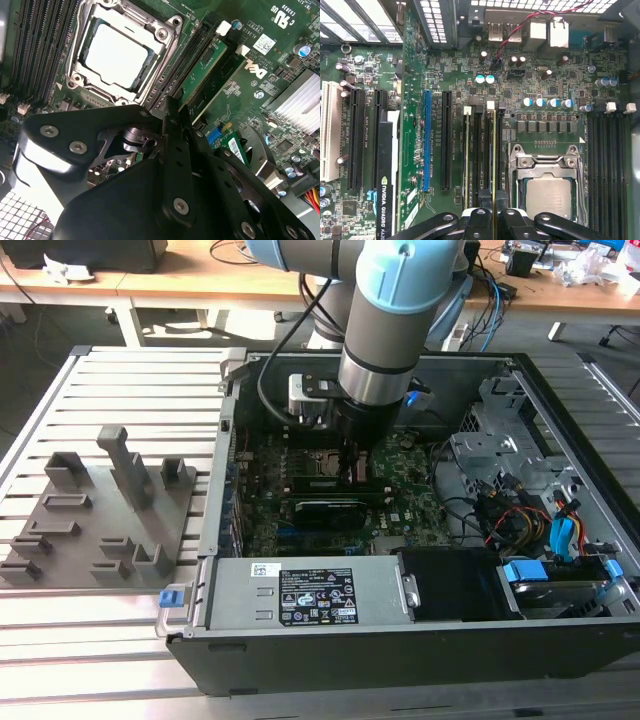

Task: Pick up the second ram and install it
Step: 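Insert the second ram into the second slot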

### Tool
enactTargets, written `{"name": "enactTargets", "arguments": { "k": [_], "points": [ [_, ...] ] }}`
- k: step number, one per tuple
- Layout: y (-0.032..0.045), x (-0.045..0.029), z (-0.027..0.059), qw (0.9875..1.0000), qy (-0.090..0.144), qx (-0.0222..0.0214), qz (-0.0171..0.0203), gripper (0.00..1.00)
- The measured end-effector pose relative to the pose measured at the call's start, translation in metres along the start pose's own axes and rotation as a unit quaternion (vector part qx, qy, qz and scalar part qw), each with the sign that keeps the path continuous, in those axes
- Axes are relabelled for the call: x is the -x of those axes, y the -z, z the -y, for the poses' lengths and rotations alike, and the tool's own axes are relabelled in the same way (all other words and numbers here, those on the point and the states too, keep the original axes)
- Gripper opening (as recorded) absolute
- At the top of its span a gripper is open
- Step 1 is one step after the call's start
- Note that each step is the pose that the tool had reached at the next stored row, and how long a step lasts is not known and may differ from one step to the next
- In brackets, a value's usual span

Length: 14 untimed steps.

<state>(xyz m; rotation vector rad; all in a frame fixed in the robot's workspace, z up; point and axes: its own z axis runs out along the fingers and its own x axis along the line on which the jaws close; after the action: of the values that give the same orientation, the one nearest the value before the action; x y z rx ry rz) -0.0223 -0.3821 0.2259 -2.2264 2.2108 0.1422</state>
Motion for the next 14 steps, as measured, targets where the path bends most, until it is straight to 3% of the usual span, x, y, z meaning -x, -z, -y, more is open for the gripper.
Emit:
{"name": "enactTargets", "arguments": {
  "k": [9,14],
  "points": [
    [-0.0023,0.0000,0.0003,1.0000,0.000,-0.0004,0.0001,0.14],
    [-0.0009,-0.0001,0.0001,1.0000,0.000,-0.0003,-0.0038,0.14]
  ]
}}
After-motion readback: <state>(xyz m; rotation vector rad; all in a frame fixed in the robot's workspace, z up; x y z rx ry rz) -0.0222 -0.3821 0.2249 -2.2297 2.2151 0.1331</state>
